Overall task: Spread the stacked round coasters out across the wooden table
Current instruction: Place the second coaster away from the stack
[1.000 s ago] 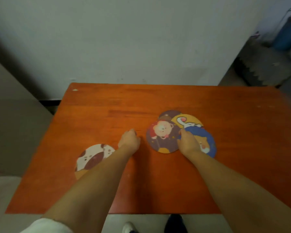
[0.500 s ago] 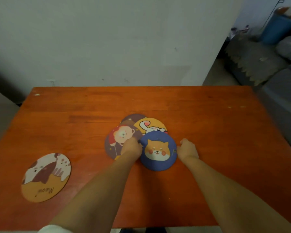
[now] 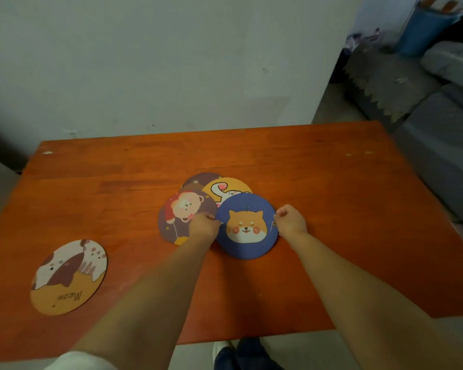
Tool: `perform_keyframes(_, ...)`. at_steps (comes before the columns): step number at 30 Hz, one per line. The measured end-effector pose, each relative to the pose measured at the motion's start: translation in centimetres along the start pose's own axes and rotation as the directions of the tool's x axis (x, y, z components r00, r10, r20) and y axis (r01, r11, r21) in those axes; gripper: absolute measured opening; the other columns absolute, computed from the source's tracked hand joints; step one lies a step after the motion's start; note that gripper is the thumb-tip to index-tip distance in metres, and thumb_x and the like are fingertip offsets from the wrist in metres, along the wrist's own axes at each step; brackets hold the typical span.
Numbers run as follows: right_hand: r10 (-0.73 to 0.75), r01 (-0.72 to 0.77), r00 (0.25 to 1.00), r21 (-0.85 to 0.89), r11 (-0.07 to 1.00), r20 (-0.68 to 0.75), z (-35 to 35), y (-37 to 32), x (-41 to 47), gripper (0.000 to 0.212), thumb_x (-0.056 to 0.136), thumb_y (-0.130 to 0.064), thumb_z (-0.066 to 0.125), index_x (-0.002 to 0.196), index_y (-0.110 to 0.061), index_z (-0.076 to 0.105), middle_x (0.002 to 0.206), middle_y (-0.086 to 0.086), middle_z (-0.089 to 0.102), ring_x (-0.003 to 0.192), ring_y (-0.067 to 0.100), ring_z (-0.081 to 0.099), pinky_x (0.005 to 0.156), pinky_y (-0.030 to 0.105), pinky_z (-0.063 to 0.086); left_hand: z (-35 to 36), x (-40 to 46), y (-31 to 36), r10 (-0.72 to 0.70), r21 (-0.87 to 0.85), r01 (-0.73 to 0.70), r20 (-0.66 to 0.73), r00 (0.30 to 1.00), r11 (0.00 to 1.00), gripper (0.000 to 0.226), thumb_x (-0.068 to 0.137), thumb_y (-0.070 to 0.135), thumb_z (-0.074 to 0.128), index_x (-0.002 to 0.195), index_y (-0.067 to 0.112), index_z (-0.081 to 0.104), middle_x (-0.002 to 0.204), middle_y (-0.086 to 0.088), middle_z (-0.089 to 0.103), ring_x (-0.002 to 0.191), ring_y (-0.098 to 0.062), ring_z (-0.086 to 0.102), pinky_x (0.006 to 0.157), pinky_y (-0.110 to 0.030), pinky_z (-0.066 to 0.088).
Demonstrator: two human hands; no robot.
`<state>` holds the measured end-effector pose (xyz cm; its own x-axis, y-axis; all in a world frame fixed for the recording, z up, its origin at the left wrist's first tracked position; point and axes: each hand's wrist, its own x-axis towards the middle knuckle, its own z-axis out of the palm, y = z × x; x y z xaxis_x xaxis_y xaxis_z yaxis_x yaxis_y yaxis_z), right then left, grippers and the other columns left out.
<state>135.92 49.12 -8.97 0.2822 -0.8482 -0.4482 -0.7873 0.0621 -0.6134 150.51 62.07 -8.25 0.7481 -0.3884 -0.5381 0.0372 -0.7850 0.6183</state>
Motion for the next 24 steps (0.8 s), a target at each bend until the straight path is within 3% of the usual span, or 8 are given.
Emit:
perform_keyframes(5, 0.01, -0.007, 0.995, 0.039, 0.999, -0.096, -4.6, 3.2, -0.3, 0.008, 0.094, -0.015, 0.051, 0.087, -0.017, 0.051, 0.108, 0.011, 0.066, 0.084, 0.02, 0.053, 0.071, 0.03, 0.04, 2.9, -3.1, 2.7, 0.073, 0.001, -0.074, 0.121, 0.99, 0.997, 0.034, 0.088, 0.011, 0.064, 0.057, 0.011, 0.05, 0.059, -0.006, 0.046, 0.064, -0.025, 0.046, 0.071, -0.037, 0.046)
perform_keyframes(8, 0.04, -0.037, 0.993, 0.025, 0.999, -0.111, -8.0, 6.1, 0.0, 0.006, 0.094, -0.014, 0.051, 0.093, -0.012, 0.056, 0.11, 0.012, 0.067, 0.094, 0.025, 0.062, 0.074, 0.031, 0.042, 5.7, -5.1, 4.2, 0.093, -0.02, -0.091, 0.205, 0.974, 0.996, 0.035, 0.089, 0.008, 0.063, 0.058, 0.012, 0.047, 0.059, -0.009, 0.044, 0.056, -0.022, 0.041, 0.07, -0.035, 0.042)
perform_keyframes(11, 0.058, -0.059, 0.992, -0.004, 0.998, -0.111, -11.3, 9.1, 0.4, 0.016, 0.095, -0.013, 0.051, 0.105, -0.005, 0.06, 0.112, 0.014, 0.066, 0.103, 0.029, 0.062, 0.076, 0.032, 0.041, 9.3, -6.9, 5.5, 0.083, -0.036, -0.077, 0.236, 0.968, 0.996, 0.037, 0.088, 0.008, 0.064, 0.057, 0.014, 0.045, 0.062, -0.01, 0.049, 0.06, -0.024, 0.047, 0.07, -0.037, 0.046)
perform_keyframes(15, 0.075, -0.078, 0.994, -0.038, 0.996, -0.073, -14.6, 12.8, 1.6, 0.018, 0.096, -0.013, 0.051, 0.107, -0.004, 0.06, 0.114, 0.016, 0.065, 0.1, 0.03, 0.06, 0.075, 0.032, 0.04, 14.2, -9.0, 6.6, 0.043, 0.005, -0.045, 0.225, 0.973, 0.999, 0.038, 0.086, 0.008, 0.065, 0.057, 0.016, 0.043, 0.062, -0.007, 0.047, 0.075, -0.028, 0.049, 0.078, -0.043, 0.053)
perform_keyframes(18, 0.083, -0.084, 0.996, -0.061, 0.995, -0.017, -15.5, 14.9, 2.7, 0.019, 0.095, -0.013, 0.053, 0.11, -0.004, 0.059, 0.116, 0.016, 0.064, 0.087, 0.024, 0.052, 0.075, 0.032, 0.039, 17.3, -9.6, 6.5, 0.034, 0.089, -0.052, 0.189, 0.981, 0.995, 0.046, 0.086, 0.006, 0.063, 0.052, 0.017, 0.033, 0.056, -0.004, 0.036, 0.07, -0.025, 0.041, 0.067, -0.037, 0.042)
perform_keyframes(22, 0.066, -0.063, 0.998, -0.114, 0.991, 0.02, -15.1, 16.7, 3.4, 0.016, 0.093, -0.015, 0.056, 0.106, -0.005, 0.058, 0.11, 0.015, 0.065, 0.082, 0.021, 0.05, 0.072, 0.032, 0.04, 19.3, -9.6, 5.5, 0.015, 0.181, -0.039, 0.137, 0.991, 0.983, 0.046, 0.089, 0.008, 0.059, 0.054, 0.017, 0.03, 0.057, -0.003, 0.032, 0.053, -0.018, 0.03, 0.065, -0.035, 0.035)
perform_keyframes(24, 0.037, -0.031, 0.999, -0.167, 0.985, 0.031, -14.9, 17.0, 3.6, 0.008, 0.094, -0.017, 0.056, 0.097, -0.01, 0.053, 0.101, 0.013, 0.063, 0.08, 0.021, 0.051, 0.069, 0.032, 0.041, 19.8, -9.7, 5.3, 0.033, 0.238, -0.065, 0.135, 0.99, 0.969, 0.036, 0.092, 0.01, 0.056, 0.06, 0.015, 0.04, 0.063, -0.006, 0.042, 0.06, -0.022, 0.042, 0.067, -0.04, 0.041)
